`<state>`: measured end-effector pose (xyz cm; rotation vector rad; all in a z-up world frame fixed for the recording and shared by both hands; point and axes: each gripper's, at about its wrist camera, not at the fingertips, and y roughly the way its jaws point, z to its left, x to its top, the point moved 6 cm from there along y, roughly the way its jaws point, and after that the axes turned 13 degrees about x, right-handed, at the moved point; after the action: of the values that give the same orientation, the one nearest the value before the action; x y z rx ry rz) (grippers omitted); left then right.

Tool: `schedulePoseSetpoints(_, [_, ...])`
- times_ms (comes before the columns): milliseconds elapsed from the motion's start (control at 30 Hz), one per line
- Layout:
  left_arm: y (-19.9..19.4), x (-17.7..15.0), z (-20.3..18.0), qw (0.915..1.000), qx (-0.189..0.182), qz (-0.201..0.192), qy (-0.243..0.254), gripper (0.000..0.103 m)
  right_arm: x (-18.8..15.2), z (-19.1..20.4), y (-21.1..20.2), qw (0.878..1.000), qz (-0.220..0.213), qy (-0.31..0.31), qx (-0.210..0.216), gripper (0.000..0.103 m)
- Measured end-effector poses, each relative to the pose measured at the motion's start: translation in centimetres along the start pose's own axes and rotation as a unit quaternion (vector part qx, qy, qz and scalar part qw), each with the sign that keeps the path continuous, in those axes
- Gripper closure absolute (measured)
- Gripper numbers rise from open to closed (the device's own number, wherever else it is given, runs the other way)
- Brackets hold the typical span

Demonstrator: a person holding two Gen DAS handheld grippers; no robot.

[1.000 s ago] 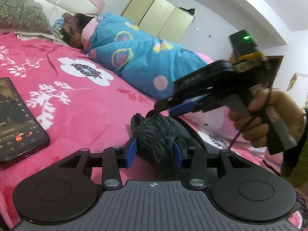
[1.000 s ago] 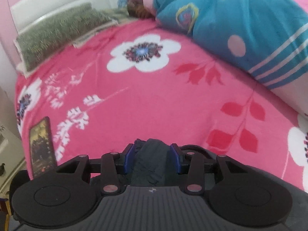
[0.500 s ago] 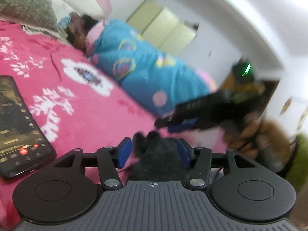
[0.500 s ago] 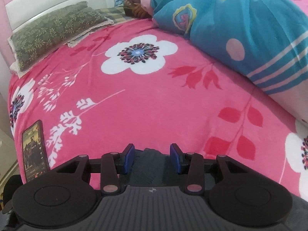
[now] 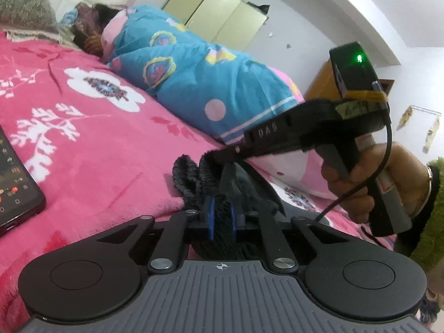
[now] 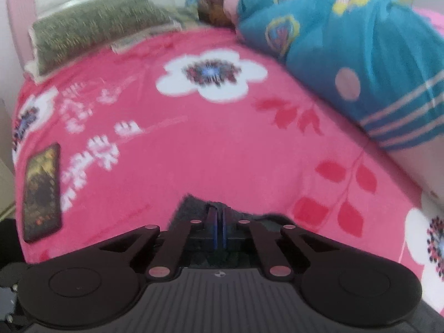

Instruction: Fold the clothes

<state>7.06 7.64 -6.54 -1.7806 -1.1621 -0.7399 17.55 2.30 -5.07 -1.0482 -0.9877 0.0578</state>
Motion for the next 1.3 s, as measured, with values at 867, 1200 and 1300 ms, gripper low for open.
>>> schedulePoseSetpoints(867, [0.1,-1.3,1.8,0.9972,0.068,0.030,0.008,0.093,0.4,-2.5,-3.1,0.990,-0.110,0.057,0.061,0.059])
schedulePoseSetpoints(1200, [-1.4,2.3,0.2,0.9957,0.083,-0.027,0.031,0.086,-12.6,-14.8,-23.9,0.927,-0.269,0.237,-0.113,0.059])
schedulePoseSetpoints(1300, [0.5,3.7,-2.3,0.9968,0.057,-0.004,0.056,0.086,-17.5,-18.2,-27.3,0.911,-0.264,0.260,-0.182,0.059])
